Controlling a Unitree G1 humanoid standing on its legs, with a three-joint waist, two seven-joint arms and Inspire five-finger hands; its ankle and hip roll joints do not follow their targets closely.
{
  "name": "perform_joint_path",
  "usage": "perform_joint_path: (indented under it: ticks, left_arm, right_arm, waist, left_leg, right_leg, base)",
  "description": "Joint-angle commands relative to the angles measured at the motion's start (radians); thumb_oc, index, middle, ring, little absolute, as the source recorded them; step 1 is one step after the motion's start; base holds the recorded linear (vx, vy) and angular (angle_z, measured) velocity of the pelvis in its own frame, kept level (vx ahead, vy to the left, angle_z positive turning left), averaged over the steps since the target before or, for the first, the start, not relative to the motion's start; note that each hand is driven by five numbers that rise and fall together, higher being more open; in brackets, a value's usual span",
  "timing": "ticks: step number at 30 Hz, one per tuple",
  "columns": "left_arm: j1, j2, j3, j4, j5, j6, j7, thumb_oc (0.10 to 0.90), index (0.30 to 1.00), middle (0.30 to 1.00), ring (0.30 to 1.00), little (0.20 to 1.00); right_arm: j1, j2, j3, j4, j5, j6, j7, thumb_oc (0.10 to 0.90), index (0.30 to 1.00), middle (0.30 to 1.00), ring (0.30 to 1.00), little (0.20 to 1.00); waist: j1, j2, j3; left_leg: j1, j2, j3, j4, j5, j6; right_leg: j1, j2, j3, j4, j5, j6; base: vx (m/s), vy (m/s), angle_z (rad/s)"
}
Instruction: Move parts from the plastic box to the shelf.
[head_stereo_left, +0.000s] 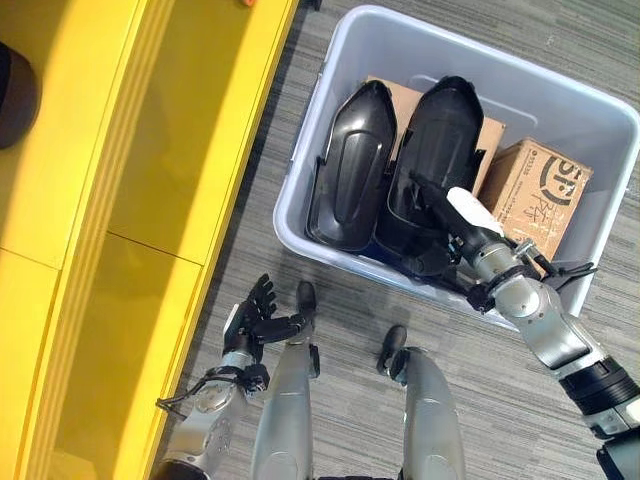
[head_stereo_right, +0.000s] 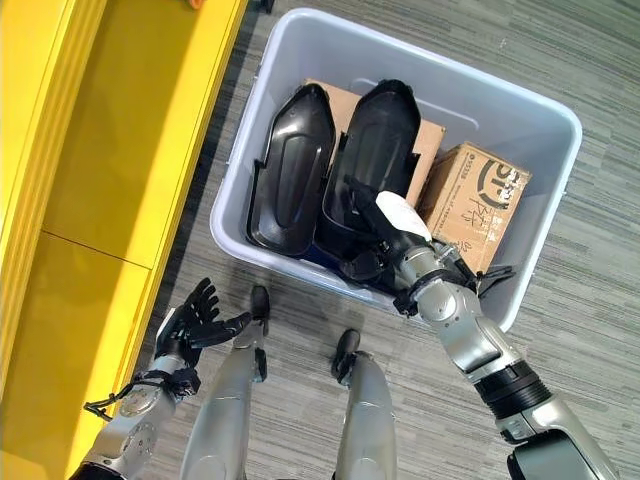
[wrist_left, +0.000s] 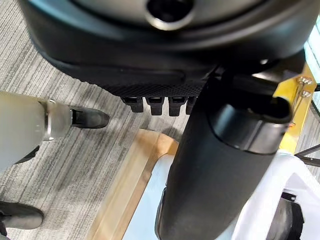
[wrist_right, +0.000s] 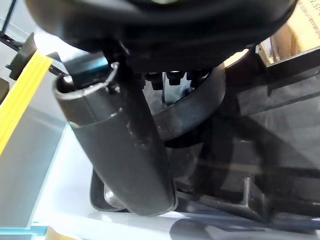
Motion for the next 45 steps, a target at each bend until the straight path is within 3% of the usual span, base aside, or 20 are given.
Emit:
perform_joint_path:
  ticks: [1,6,20,21,22,23,38,40,41,43,44,45]
  left_arm:
    - [0.036,0.01,0.024,-0.102,-0.004,-0.054,0.002,0.9,1.0,1.0,1.0,1.0]
    - [0.043,0.008,0.015,-0.106,-0.004,-0.054,0.003,0.9,1.0,1.0,1.0,1.0]
    - [0.039,0.007,-0.001,-0.105,-0.014,-0.062,0.012,0.9,1.0,1.0,1.0,1.0]
    - [0.038,0.006,-0.001,-0.104,-0.018,-0.063,0.012,0.9,1.0,1.0,1.0,1.0]
    - [0.038,0.006,-0.001,-0.103,-0.018,-0.063,0.012,0.9,1.0,1.0,1.0,1.0]
    - [0.036,0.005,-0.003,-0.102,-0.019,-0.063,0.013,0.9,1.0,1.0,1.0,1.0]
    - [0.026,0.0,-0.012,-0.088,-0.019,-0.06,0.01,0.9,1.0,1.0,1.0,1.0]
    - [0.019,0.0,-0.011,-0.088,-0.021,-0.059,0.01,0.9,1.0,1.0,1.0,1.0]
    - [0.022,0.0,-0.013,-0.085,-0.02,-0.058,0.01,0.9,1.0,1.0,1.0,1.0]
    - [0.016,0.001,-0.011,-0.086,-0.021,-0.058,0.009,0.9,1.0,1.0,1.0,1.0]
    - [0.02,0.001,-0.012,-0.085,-0.021,-0.058,0.009,0.9,1.0,1.0,1.0,1.0]
    - [0.015,0.003,-0.012,-0.083,-0.019,-0.056,0.007,0.9,1.0,1.0,1.0,1.0]
  right_arm:
    - [-0.048,-0.04,-0.028,-0.004,-0.052,-0.017,-0.034,0.9,1.0,1.0,1.0,1.0]
    - [-0.059,-0.009,-0.02,0.031,-0.082,-0.003,-0.051,0.9,1.0,1.0,1.0,1.0]
    - [-0.132,0.026,-0.001,0.178,-0.148,0.037,-0.103,0.9,1.0,1.0,1.0,1.0]
    - [-0.141,0.027,0.001,0.201,-0.153,0.043,-0.11,0.602,0.583,0.583,0.583,0.583]
    - [-0.142,0.028,0.002,0.202,-0.153,0.043,-0.111,0.451,0.371,0.371,0.371,0.371]
    - [-0.146,0.027,0.003,0.207,-0.154,0.044,-0.112,0.4,0.3,0.3,0.3,0.3]
    - [-0.11,0.044,-0.006,0.17,-0.15,0.034,-0.097,0.4,0.3,0.3,0.3,0.3]
    - [-0.115,0.043,-0.006,0.168,-0.144,0.033,-0.096,0.4,0.3,0.3,0.3,0.3]
    - [-0.111,0.043,-0.002,0.171,-0.144,0.033,-0.094,0.4,0.3,0.3,0.3,0.3]
    - [-0.114,0.04,-0.003,0.165,-0.141,0.033,-0.092,0.4,0.3,0.3,0.3,0.3]
    - [-0.11,0.041,-0.001,0.165,-0.141,0.033,-0.092,0.4,0.3,0.3,0.3,0.3]
    - [-0.109,0.038,-0.003,0.156,-0.134,0.031,-0.087,0.4,0.3,0.3,0.3,0.3]
  waist:
    - [0.001,0.017,-0.001]
    - [-0.001,0.02,-0.001]
    - [0.004,0.03,-0.001]
    - [0.005,0.031,-0.001]
    - [0.004,0.031,-0.001]
    - [0.004,0.03,-0.001]
    - [-0.001,0.027,-0.001]
    - [0.002,0.029,-0.001]
    - [0.0,0.025,-0.001]
    - [0.001,0.026,-0.001]
    - [0.0,0.023,-0.001]
    - [0.002,0.024,-0.001]
  left_leg:
    - [0.009,0.084,-0.036,0.194,-0.218,-0.042]
    - [-0.008,0.076,-0.048,0.237,-0.261,-0.043]
    - [-0.04,0.06,-0.055,0.247,-0.267,-0.037]
    - [-0.042,0.059,-0.055,0.247,-0.266,-0.036]
    - [-0.042,0.059,-0.055,0.248,-0.266,-0.036]
    - [-0.044,0.059,-0.056,0.249,-0.266,-0.035]
    - [0.008,0.059,-0.052,0.205,-0.256,-0.038]
    - [0.014,0.063,-0.047,0.177,-0.22,-0.034]
    - [0.042,0.061,-0.048,0.176,-0.245,-0.041]
    - [0.038,0.064,-0.044,0.161,-0.215,-0.035]
    - [0.056,0.062,-0.047,0.168,-0.242,-0.042]
    - [0.062,0.066,-0.041,0.139,-0.206,-0.038]
  right_leg:
    - [0.037,-0.008,0.043,-0.084,0.06,0.042]
    - [0.022,-0.012,0.057,-0.036,0.016,0.043]
    - [-0.009,-0.017,0.059,-0.014,0.005,0.041]
    - [-0.01,-0.019,0.058,-0.013,0.005,0.041]
    - [-0.01,-0.019,0.058,-0.013,0.005,0.041]
    - [-0.012,-0.019,0.059,-0.01,0.005,0.041]
    - [0.031,-0.015,0.055,-0.049,0.016,0.042]
    - [0.032,-0.011,0.049,-0.071,0.048,0.036]
    - [0.058,-0.01,0.056,-0.071,0.026,0.044]
    - [0.053,-0.008,0.046,-0.087,0.054,0.038]
    - [0.071,-0.009,0.053,-0.08,0.03,0.045]
    - [0.08,-0.004,0.043,-0.114,0.064,0.04]
  base:
    - [-0.01,-0.005,0.09]
    - [0.03,-0.009,0.07]
    - [0.0,0.0,0.0]
    - [0.0,0.0,0.0]
    - [0.0,0.0,0.0]
    - [0.01,0.006,0.04]
    - [0.0,0.001,0.0]
    - [-0.04,0.013,0.0]
    - [-0.08,0.022,-0.01]
    - [0.0,0.0,0.0]
    - [0.0,0.0,0.0]
    - [0.0,0.0,0.0]
